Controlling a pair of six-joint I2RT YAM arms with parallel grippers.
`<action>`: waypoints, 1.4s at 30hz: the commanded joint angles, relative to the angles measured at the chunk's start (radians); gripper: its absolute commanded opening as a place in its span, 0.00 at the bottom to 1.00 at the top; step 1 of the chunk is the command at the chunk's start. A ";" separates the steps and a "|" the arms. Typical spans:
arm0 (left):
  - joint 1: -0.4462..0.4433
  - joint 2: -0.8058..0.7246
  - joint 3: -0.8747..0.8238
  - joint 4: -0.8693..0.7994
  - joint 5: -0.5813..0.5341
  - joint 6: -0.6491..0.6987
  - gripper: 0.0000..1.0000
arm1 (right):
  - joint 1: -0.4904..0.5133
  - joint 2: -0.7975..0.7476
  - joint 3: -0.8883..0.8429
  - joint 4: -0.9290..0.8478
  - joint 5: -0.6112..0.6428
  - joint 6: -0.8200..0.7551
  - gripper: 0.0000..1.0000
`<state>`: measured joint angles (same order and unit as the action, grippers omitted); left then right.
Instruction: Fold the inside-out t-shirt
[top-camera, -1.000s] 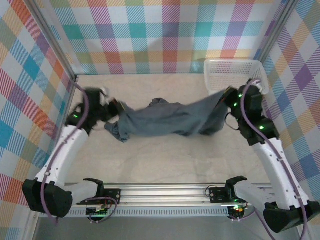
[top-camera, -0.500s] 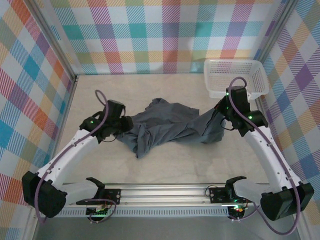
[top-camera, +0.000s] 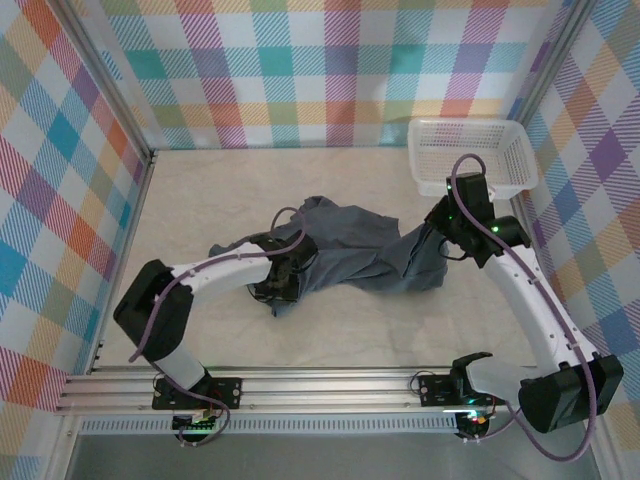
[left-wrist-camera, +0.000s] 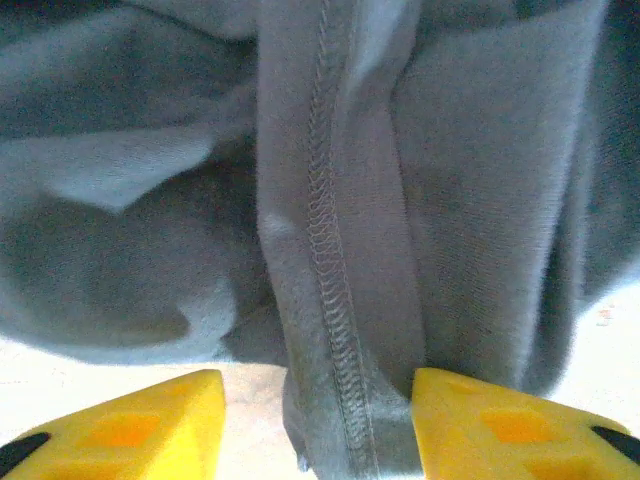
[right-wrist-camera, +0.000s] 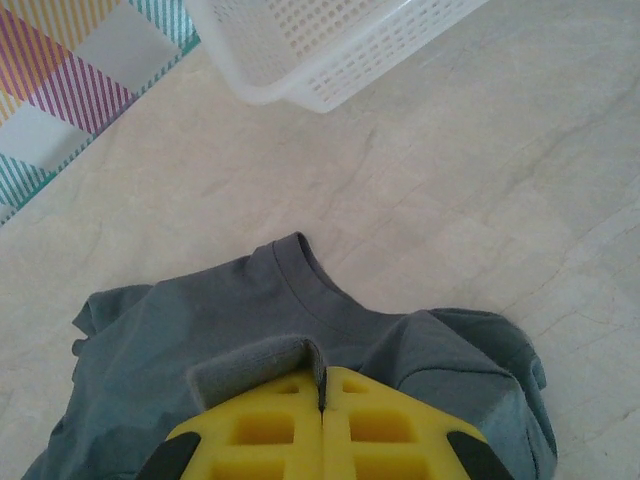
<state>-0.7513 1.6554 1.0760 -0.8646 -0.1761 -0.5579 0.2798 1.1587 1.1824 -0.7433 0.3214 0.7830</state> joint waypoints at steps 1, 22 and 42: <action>0.000 0.025 0.016 -0.014 0.003 0.036 0.46 | -0.007 0.004 0.034 -0.018 -0.011 -0.017 0.03; 0.413 0.142 0.310 0.185 -0.058 0.230 0.00 | -0.146 0.180 0.203 -0.052 0.076 -0.065 0.00; 0.203 0.213 0.435 -0.164 -0.220 0.141 0.35 | -0.151 0.153 0.133 -0.037 -0.101 -0.052 0.00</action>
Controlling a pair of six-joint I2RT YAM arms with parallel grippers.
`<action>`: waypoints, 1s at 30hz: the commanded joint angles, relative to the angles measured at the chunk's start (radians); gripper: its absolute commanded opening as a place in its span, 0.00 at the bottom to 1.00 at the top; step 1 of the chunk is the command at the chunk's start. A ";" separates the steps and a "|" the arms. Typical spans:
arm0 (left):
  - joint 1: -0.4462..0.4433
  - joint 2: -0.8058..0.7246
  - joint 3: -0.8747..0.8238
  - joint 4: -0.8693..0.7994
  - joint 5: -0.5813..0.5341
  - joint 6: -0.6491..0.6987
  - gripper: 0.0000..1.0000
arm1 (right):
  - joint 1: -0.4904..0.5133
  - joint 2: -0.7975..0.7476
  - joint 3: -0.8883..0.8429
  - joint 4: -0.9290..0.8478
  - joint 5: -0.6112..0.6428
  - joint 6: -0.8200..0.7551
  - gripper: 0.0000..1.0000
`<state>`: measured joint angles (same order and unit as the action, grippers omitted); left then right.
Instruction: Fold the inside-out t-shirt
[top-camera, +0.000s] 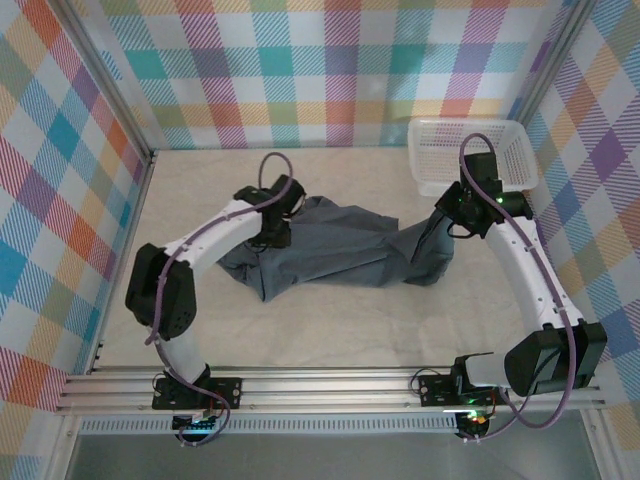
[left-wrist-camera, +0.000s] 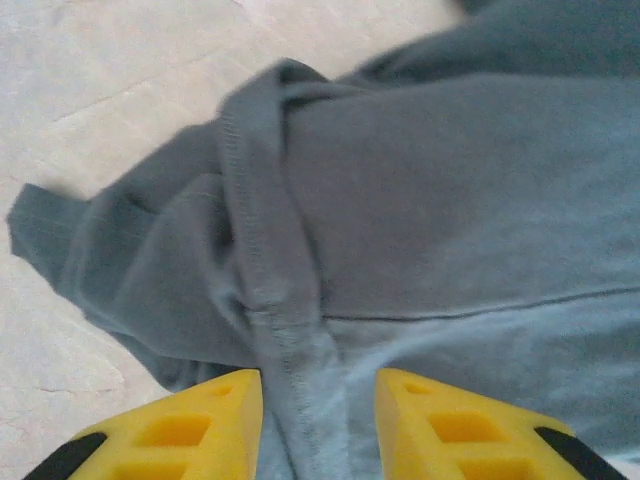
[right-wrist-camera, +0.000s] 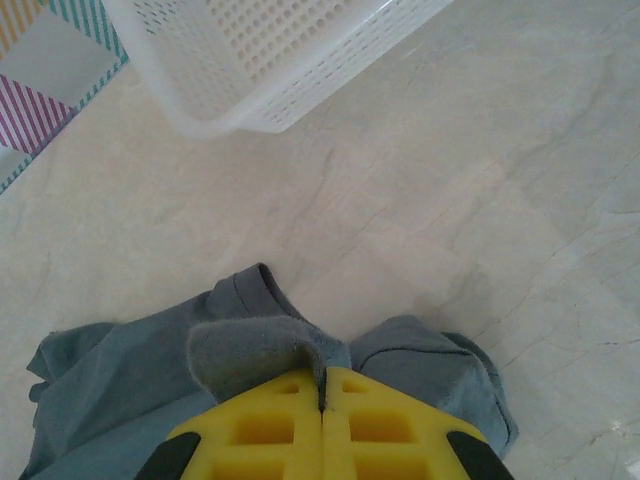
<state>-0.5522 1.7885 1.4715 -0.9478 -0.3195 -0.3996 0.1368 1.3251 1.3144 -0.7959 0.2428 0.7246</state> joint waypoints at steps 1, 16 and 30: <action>0.004 0.104 0.054 -0.083 -0.075 -0.008 0.35 | -0.007 -0.014 0.006 0.012 -0.018 0.003 0.00; 0.054 0.166 0.065 -0.115 -0.174 0.056 0.14 | -0.006 -0.030 -0.005 0.010 -0.012 -0.007 0.00; 0.200 -0.130 0.230 -0.048 0.097 0.070 0.00 | -0.006 -0.030 0.190 0.000 -0.065 0.020 0.00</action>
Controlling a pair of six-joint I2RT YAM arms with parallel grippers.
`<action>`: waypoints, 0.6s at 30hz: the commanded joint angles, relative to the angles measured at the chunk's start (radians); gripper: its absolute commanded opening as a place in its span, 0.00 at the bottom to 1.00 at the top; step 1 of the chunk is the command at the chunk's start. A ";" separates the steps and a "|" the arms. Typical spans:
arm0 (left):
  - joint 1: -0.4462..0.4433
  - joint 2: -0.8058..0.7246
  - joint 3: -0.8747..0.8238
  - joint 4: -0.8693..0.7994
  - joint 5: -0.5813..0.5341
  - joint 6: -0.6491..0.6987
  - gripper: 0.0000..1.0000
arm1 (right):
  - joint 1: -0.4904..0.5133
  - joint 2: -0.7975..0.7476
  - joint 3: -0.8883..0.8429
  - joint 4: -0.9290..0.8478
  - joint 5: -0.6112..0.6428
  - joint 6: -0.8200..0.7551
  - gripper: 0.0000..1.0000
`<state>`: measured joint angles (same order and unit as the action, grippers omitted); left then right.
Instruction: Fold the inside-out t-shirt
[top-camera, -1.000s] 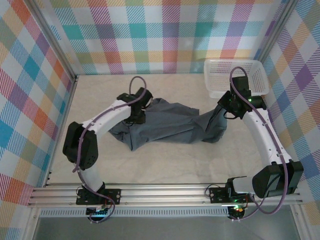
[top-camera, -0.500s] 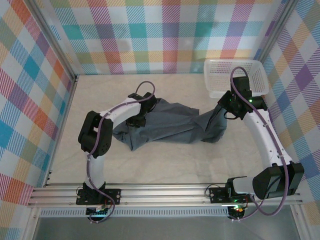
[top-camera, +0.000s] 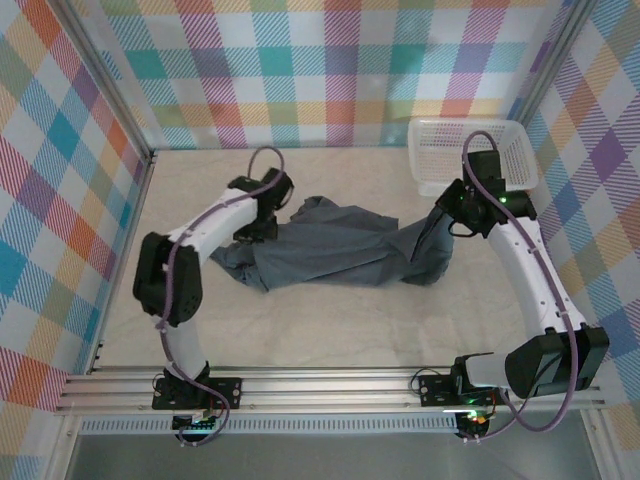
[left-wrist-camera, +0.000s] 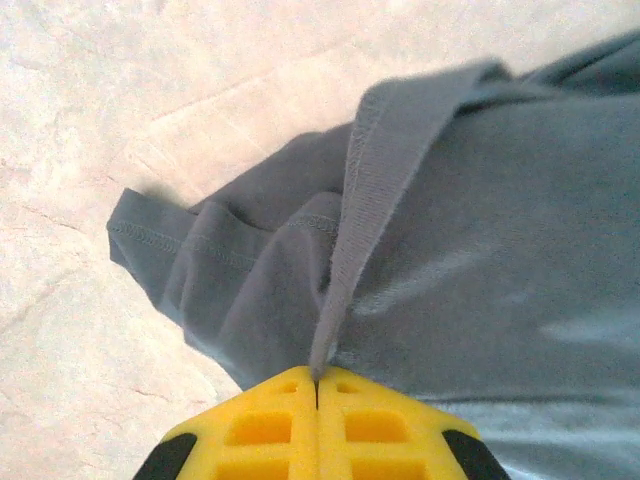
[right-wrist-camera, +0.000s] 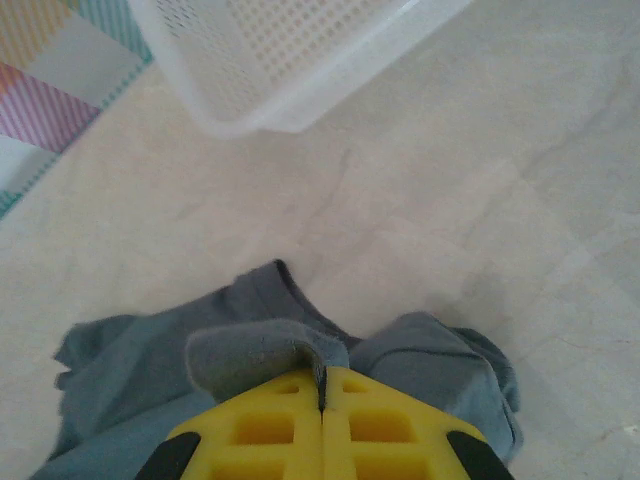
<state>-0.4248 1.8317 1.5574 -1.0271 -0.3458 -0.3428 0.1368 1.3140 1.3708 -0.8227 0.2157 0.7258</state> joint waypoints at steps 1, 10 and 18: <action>0.103 -0.213 0.199 0.049 0.175 0.012 0.00 | -0.006 -0.010 0.201 0.029 -0.053 0.021 0.00; 0.322 -0.386 0.709 0.189 0.413 -0.152 0.00 | -0.007 0.068 0.832 0.123 0.014 -0.016 0.00; 0.365 -0.500 0.806 0.219 0.250 -0.174 0.00 | -0.007 0.003 0.839 0.421 0.046 -0.145 0.00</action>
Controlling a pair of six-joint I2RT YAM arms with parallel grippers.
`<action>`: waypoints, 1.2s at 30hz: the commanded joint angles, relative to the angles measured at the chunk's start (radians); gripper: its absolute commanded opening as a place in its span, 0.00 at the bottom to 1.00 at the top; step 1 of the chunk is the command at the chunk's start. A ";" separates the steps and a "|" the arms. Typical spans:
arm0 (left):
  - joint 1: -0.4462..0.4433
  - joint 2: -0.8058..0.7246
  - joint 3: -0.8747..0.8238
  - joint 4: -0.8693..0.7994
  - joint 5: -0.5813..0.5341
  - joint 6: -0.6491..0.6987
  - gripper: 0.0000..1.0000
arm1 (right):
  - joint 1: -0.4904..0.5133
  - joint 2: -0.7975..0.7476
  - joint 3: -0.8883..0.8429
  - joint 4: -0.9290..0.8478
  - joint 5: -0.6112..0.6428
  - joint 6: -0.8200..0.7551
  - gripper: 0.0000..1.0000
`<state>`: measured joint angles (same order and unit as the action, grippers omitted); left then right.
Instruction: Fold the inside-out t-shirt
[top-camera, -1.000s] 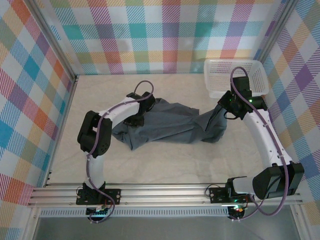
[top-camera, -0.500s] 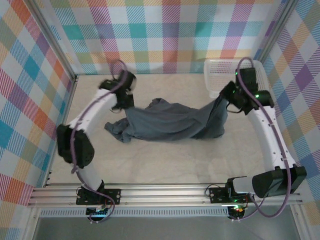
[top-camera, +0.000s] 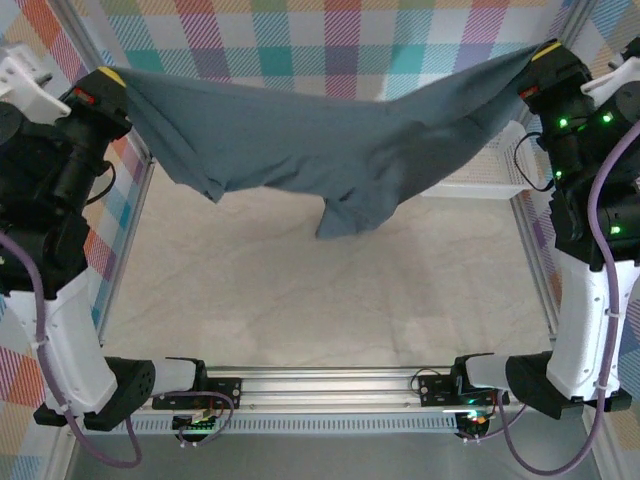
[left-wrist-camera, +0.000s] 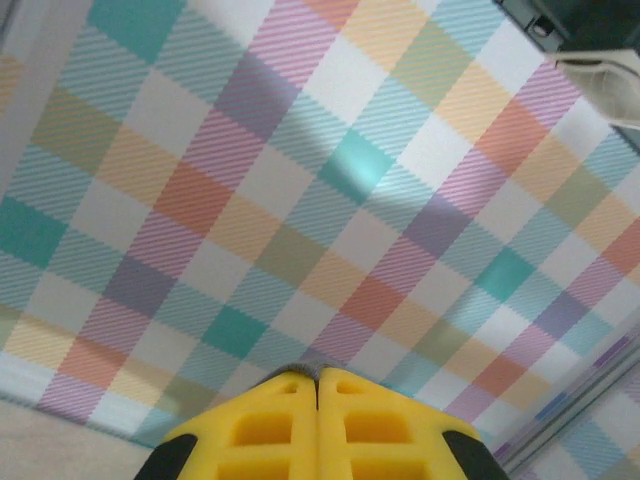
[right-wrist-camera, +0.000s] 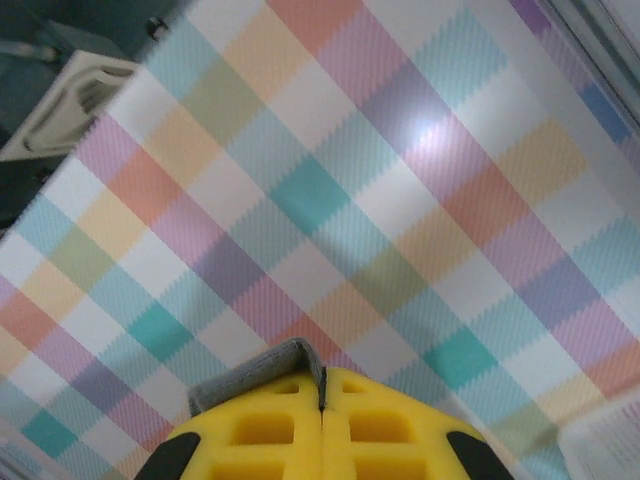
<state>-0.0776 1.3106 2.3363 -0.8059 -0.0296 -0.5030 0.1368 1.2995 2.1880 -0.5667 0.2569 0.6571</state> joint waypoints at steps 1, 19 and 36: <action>0.017 0.018 0.041 0.005 -0.074 -0.005 0.00 | -0.007 0.029 0.056 0.171 -0.008 -0.085 0.00; 0.016 -0.054 0.074 0.034 -0.112 0.024 0.00 | -0.006 0.004 0.235 0.273 -0.017 -0.207 0.00; 0.144 0.402 -0.438 0.248 -0.021 -0.061 0.12 | 0.021 0.712 0.438 -0.112 -0.201 -0.247 0.03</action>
<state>0.0391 1.6779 1.9167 -0.6361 -0.0853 -0.5228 0.1444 1.9457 2.6148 -0.5850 0.1356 0.4114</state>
